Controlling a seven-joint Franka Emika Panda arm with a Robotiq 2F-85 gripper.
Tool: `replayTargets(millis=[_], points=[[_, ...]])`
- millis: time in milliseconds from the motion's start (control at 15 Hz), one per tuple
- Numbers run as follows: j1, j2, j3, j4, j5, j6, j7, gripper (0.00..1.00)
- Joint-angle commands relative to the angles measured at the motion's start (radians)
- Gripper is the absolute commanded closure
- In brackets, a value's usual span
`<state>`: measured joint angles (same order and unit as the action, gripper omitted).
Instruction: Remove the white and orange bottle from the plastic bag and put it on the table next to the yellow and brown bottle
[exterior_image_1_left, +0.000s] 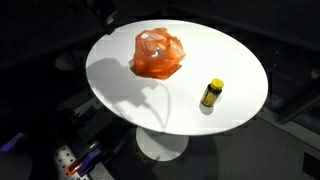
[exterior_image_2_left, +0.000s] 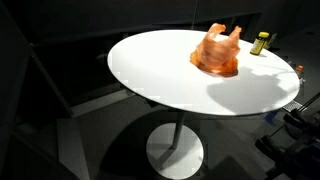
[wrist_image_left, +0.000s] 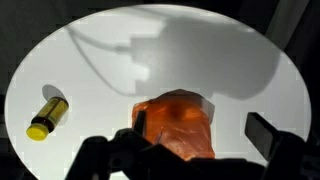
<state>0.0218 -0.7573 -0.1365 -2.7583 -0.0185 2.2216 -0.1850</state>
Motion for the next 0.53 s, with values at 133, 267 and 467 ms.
replayTargets(millis=[133,267,467], points=[[-0.009,0.001,0.009,0.002,0.008,-0.003,-0.006,0.00],[-0.009,0.001,0.009,0.002,0.008,-0.003,-0.006,0.00],[-0.004,0.037,0.005,0.056,0.028,-0.022,0.007,0.00]])
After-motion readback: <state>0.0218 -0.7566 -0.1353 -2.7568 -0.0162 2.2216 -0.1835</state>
